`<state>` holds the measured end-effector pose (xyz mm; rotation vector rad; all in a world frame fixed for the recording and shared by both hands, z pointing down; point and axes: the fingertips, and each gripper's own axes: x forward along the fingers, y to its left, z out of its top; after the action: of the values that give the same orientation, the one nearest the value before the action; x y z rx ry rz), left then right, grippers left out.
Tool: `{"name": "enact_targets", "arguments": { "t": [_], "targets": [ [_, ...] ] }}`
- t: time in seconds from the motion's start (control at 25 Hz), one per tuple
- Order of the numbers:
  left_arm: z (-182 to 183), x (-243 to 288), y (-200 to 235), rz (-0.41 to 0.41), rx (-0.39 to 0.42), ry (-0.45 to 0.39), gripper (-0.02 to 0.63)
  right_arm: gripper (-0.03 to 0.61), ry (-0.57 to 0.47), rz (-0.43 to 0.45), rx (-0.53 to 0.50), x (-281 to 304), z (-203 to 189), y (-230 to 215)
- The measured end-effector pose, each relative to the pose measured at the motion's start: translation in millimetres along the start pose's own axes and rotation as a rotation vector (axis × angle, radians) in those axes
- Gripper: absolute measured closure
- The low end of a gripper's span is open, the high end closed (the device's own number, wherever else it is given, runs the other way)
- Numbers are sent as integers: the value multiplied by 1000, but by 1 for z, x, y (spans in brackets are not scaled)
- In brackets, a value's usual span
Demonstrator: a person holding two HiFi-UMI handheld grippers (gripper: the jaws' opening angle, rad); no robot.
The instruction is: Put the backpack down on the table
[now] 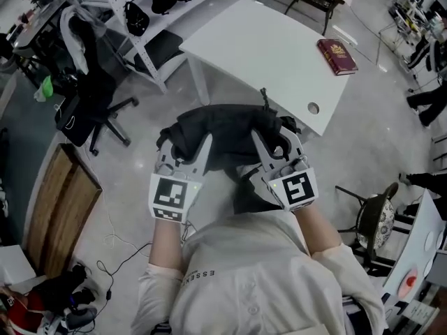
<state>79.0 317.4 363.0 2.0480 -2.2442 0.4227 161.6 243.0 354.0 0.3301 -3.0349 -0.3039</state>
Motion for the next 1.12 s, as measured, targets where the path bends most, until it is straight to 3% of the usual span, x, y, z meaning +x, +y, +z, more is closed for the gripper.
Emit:
{"name": "enact_targets", "arguments": {
  "t": [0.52, 0.76, 1.12],
  "targets": [
    [74, 189, 71, 47, 21, -42, 505, 492, -62, 43, -20, 124, 4, -183],
    [93, 252, 82, 3, 27, -57, 505, 492, -62, 15, -10, 148, 3, -240],
    [115, 341, 101, -117, 95, -84, 505, 492, -43, -107, 11, 181, -13, -313]
  ]
}}
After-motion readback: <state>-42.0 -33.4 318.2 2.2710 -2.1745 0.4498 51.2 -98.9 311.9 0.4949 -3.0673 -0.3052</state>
